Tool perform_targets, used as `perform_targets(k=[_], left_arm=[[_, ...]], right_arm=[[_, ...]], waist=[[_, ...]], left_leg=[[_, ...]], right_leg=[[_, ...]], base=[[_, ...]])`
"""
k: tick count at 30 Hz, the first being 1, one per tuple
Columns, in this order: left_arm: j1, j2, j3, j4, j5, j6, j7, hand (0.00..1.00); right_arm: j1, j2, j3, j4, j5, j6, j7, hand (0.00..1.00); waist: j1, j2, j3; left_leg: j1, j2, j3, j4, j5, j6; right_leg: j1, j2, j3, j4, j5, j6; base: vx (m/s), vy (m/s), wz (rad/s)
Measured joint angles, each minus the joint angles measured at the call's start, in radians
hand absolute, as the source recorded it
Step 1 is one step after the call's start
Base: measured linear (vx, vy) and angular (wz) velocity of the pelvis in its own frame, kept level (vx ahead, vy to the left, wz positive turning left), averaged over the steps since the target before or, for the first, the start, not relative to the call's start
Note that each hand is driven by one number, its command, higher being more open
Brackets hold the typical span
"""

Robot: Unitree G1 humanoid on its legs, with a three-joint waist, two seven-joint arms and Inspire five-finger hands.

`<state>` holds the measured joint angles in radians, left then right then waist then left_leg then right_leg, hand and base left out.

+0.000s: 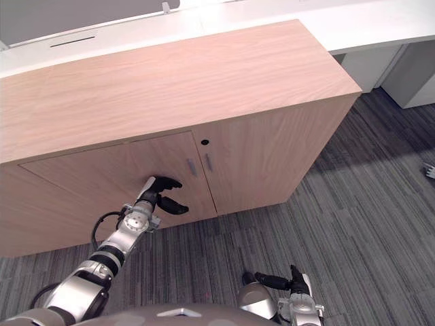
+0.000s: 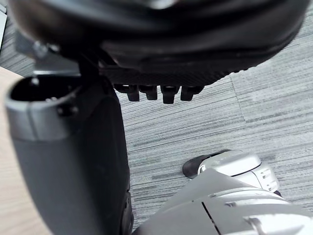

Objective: Walk over to the cabinet, pick up the folder, carry it to the office cabinet, place the folder inside the office cabinet, then close the office cabinet door

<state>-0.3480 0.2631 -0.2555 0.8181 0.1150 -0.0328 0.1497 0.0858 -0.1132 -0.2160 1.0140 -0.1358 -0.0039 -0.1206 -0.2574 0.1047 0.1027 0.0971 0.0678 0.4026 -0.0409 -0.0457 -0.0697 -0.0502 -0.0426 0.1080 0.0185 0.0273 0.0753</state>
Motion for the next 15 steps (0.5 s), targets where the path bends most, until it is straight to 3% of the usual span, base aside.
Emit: perform_targets(k=[5, 8, 12, 15], left_arm=[[0.023, -0.013, 0.044, -0.016, -0.034, -0.002, 0.016, 1.0], [0.116, -0.033, 0.08, -0.076, -0.051, -0.011, 0.02, 1.0], [0.267, -0.069, 0.104, -0.088, -0.065, -0.022, 0.006, 1.0], [0.365, -0.098, 0.157, -0.045, -0.066, -0.022, -0.01, 1.0]], right_arm=[[-0.004, 0.007, 0.0, -0.007, 0.021, 0.002, -0.002, 1.0], [-0.006, 0.008, 0.0, -0.007, 0.021, 0.007, -0.006, 1.0], [-0.013, -0.015, -0.002, 0.021, 0.021, 0.026, -0.02, 1.0], [-0.014, -0.018, -0.002, 0.028, 0.02, 0.03, -0.024, 1.0]], waist=[[0.01, -0.02, 0.021], [0.035, -0.04, 0.033], [0.077, -0.047, 0.037], [0.102, -0.051, 0.04]], left_leg=[[-0.009, 0.006, 0.001, 0.034, -0.008, -0.012], [-0.03, 0.016, -0.032, 0.098, -0.015, -0.021], [-0.051, 0.018, -0.17, 0.125, -0.009, -0.014], [-0.039, 0.017, -0.197, 0.123, -0.009, -0.014]], right_leg=[[0.0, 0.001, 0.006, 0.0, -0.01, -0.015], [-0.004, 0.011, 0.034, -0.001, -0.003, -0.025], [-0.014, 0.02, 0.081, -0.038, 0.03, -0.028], [-0.01, 0.029, 0.121, -0.067, 0.062, -0.03]], base=[[-0.09, -0.042, -0.07], [-0.08, -0.076, -0.23], [-0.03, -0.065, -0.34], [0.01, -0.008, -0.42]])
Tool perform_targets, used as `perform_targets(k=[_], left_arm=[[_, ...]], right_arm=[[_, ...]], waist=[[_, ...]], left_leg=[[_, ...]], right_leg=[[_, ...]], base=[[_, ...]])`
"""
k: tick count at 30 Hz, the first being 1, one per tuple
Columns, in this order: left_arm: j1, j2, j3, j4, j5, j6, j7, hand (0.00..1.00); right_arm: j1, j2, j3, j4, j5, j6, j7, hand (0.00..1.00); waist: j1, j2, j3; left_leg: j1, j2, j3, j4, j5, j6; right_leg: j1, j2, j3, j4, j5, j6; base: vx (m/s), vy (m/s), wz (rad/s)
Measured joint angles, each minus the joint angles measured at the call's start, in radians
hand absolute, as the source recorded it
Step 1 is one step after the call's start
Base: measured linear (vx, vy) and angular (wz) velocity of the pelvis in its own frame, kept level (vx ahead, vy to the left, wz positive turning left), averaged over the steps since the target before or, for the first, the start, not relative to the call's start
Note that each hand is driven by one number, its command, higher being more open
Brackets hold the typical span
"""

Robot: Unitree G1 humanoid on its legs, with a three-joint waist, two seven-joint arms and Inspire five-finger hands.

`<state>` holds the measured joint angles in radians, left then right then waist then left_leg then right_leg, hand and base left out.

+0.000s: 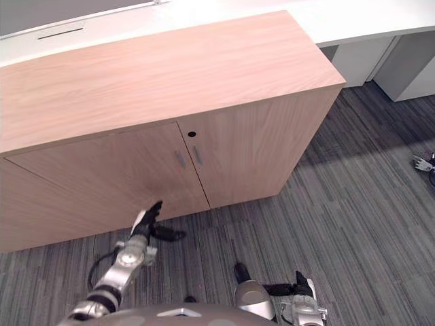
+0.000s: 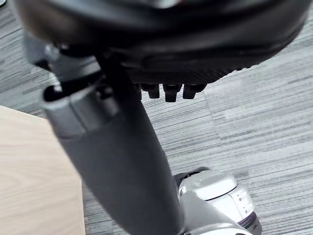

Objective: Walk over to the cabinet, pick up the folder, carry it to the office cabinet, place the folder inside the office cabinet, then close the office cabinet door

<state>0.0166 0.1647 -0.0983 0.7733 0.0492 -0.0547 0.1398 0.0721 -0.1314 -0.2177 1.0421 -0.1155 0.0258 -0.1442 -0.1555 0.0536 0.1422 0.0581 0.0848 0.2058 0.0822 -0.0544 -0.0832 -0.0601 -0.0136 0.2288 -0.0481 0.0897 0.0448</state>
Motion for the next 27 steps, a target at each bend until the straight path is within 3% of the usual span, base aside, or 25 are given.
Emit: perform_targets(k=[3, 6, 8, 11, 16, 20, 27], left_arm=[[0.05, -0.017, 0.071, 0.11, 0.003, 0.003, -0.016, 1.0], [0.097, -0.029, 0.147, 0.212, 0.019, 0.005, -0.018, 1.0], [0.131, -0.044, 0.225, 0.267, 0.022, 0.016, -0.016, 1.0], [0.176, -0.075, 0.351, 0.312, -0.021, 0.021, -0.012, 1.0], [0.177, -0.114, 0.481, 0.342, -0.085, 0.036, 0.004, 1.0], [0.177, -0.129, 0.519, 0.35, -0.119, 0.045, 0.013, 1.0], [0.173, -0.128, 0.514, 0.349, -0.121, 0.043, 0.015, 1.0]], right_arm=[[-0.002, 0.009, 0.001, 0.0, -0.002, 0.0, 0.001, 1.0], [-0.001, 0.011, 0.003, 0.002, -0.003, -0.001, 0.001, 1.0], [0.0, 0.018, 0.005, 0.011, -0.005, -0.001, 0.002, 1.0], [0.012, 0.02, 0.024, 0.016, -0.011, -0.001, 0.001, 1.0], [0.005, 0.014, 0.045, 0.028, -0.022, -0.001, 0.002, 1.0], [-0.009, 0.005, 0.058, 0.05, -0.022, -0.001, 0.003, 1.0], [-0.029, 0.006, 0.091, 0.063, -0.041, -0.001, 0.005, 1.0]], waist=[[0.014, -0.002, -0.002], [0.031, 0.004, -0.005], [0.051, -0.016, -0.019], [0.068, -0.025, -0.043], [0.087, -0.014, -0.056], [0.094, -0.005, -0.056], [0.098, -0.017, -0.053]], left_leg=[[0.033, 0.005, 0.003, -0.031, -0.002, 0.0], [0.051, 0.029, -0.001, -0.047, -0.042, -0.004], [0.053, 0.03, 0.001, -0.043, -0.06, -0.019], [0.059, 0.028, 0.002, -0.046, -0.067, -0.028], [0.064, 0.031, -0.001, -0.045, -0.065, -0.028], [0.071, 0.034, -0.004, -0.046, -0.061, -0.021], [0.077, 0.036, -0.006, -0.044, -0.062, -0.022]], right_leg=[[0.02, 0.009, 0.029, -0.036, 0.028, 0.0], [0.026, 0.034, 0.038, -0.053, 0.043, 0.003], [0.026, 0.036, 0.042, -0.054, 0.051, 0.003], [0.027, 0.032, 0.043, -0.054, 0.051, 0.002], [0.032, 0.034, 0.04, -0.054, 0.055, 0.0], [0.042, 0.039, 0.035, -0.051, 0.055, 0.0], [0.046, 0.04, 0.029, -0.054, 0.046, -0.004]], base=[[0.0, 0.044, -0.32], [-0.05, 0.034, -0.13], [-0.08, 0.043, -0.09], [-0.04, 0.032, -0.02], [0.0, 0.0, 0.0], [0.02, 0.003, 0.01], [0.0, 0.0, 0.0]])
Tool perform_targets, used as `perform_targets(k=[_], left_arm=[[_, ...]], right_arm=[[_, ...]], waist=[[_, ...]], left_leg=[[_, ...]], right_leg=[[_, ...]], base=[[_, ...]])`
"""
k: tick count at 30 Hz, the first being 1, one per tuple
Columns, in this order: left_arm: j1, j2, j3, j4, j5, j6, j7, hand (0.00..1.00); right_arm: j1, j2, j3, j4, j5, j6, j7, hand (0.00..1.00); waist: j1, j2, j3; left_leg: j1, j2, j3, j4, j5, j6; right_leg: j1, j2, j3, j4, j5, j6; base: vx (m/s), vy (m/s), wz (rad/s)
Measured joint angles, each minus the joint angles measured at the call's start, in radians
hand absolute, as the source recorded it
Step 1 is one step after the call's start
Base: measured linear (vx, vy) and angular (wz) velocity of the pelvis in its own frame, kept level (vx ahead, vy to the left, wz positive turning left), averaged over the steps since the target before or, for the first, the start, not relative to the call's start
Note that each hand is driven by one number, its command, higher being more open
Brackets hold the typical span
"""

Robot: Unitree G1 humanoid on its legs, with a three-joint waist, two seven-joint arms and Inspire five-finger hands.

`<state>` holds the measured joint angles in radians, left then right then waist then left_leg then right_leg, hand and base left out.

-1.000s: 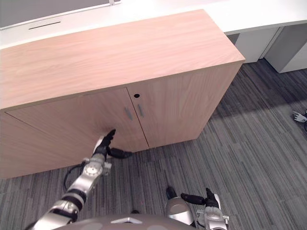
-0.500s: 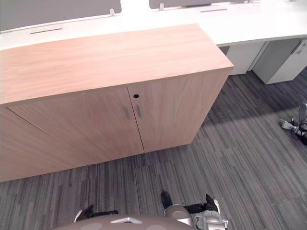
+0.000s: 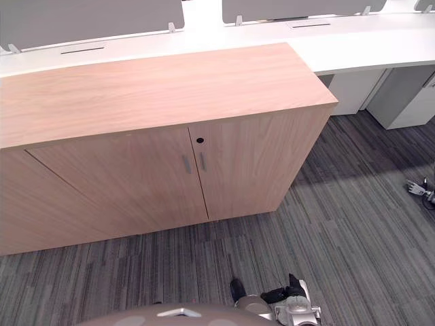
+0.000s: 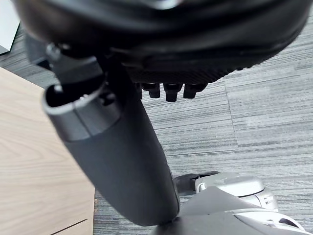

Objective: Walk over to the cabinet, pick up the folder, carry it to the office cabinet, place the folder inside the office cabinet, then close the office cabinet door

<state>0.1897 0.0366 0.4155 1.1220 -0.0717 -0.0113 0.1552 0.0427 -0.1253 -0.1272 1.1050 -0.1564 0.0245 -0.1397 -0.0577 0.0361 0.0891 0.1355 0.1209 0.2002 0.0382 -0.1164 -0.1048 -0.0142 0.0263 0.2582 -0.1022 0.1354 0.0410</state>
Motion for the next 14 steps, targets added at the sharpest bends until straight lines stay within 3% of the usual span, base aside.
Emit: perform_targets(k=[14], left_arm=[[-0.016, 0.024, -0.047, 0.0, -0.006, 0.0, -0.003, 1.0]], right_arm=[[-0.013, 0.005, 0.022, 0.001, 0.0, 0.001, 0.005, 1.0]], waist=[[0.005, -0.018, 0.01]], left_leg=[[-0.001, 0.017, -0.003, 0.0, -0.003, -0.001]], right_leg=[[-0.001, 0.017, -0.006, 0.0, -0.005, -0.006]], base=[[0.0, 0.001, 0.0]])
